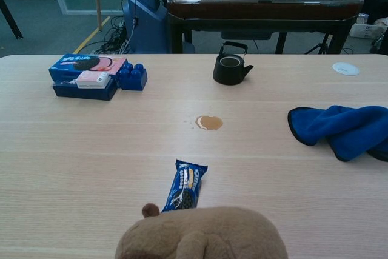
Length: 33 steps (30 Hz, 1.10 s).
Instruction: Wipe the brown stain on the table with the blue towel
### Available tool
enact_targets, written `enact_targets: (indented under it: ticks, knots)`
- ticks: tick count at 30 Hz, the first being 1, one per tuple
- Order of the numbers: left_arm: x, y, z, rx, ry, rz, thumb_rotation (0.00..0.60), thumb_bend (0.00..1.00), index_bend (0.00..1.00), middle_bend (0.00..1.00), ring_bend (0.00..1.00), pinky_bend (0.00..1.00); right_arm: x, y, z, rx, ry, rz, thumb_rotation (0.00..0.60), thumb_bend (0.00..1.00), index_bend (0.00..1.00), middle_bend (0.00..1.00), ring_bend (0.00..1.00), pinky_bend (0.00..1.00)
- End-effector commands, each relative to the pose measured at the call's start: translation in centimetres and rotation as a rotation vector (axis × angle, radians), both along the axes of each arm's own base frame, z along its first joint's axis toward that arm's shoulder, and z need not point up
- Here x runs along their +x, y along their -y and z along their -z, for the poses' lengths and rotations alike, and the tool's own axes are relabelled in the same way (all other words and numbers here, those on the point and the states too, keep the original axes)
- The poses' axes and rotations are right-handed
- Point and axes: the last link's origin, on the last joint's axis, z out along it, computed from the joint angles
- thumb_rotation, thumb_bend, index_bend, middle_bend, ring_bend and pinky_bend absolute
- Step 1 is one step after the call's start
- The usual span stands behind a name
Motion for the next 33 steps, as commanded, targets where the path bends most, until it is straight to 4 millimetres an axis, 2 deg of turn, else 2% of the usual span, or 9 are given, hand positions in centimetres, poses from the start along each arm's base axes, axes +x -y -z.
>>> enact_targets:
  ticks: [1,10,17,26,30,33]
  knots:
    - [0.0,0.0,0.0,0.0,0.0,-0.002,0.6,0.36,0.07,0.05,0.04,0.05,-0.5,1.1,0.3,0.01,-0.019,0.019,0.6,0.25,0.04,0.18,0.04,0.11]
    - [-0.1,0.0,0.0,0.0,-0.001,-0.004,0.6,0.36,0.07,0.05,0.04,0.05,-1.8,5.0,2.9,0.088,-0.047,0.082,0.6,0.25,0.04,0.18,0.04,0.13]
    - [-0.2,0.1,0.0,0.004,-0.001,-0.009,0.6,0.36,0.07,0.05,0.04,0.05,-2.3,8.2,5.6,0.159,-0.082,0.11,0.6,0.25,0.07,0.2,0.07,0.16]
    - [-0.5,0.1,0.0,0.004,-0.003,-0.022,0.6,0.36,0.07,0.05,0.04,0.05,-2.9,11.4,9.2,0.222,-0.109,0.148,0.6,0.25,0.1,0.22,0.09,0.19]
    - [-0.6,0.0,0.0,0.008,-0.003,-0.024,0.6,0.36,0.07,0.05,0.04,0.05,-2.9,12.4,10.9,0.249,-0.121,0.149,0.6,0.26,0.19,0.27,0.15,0.27]
    - [-0.7,0.1,-0.1,0.007,-0.004,-0.03,0.6,0.36,0.07,0.05,0.04,0.05,-2.8,12.8,11.9,0.27,-0.134,0.144,0.6,0.32,0.34,0.33,0.22,0.38]
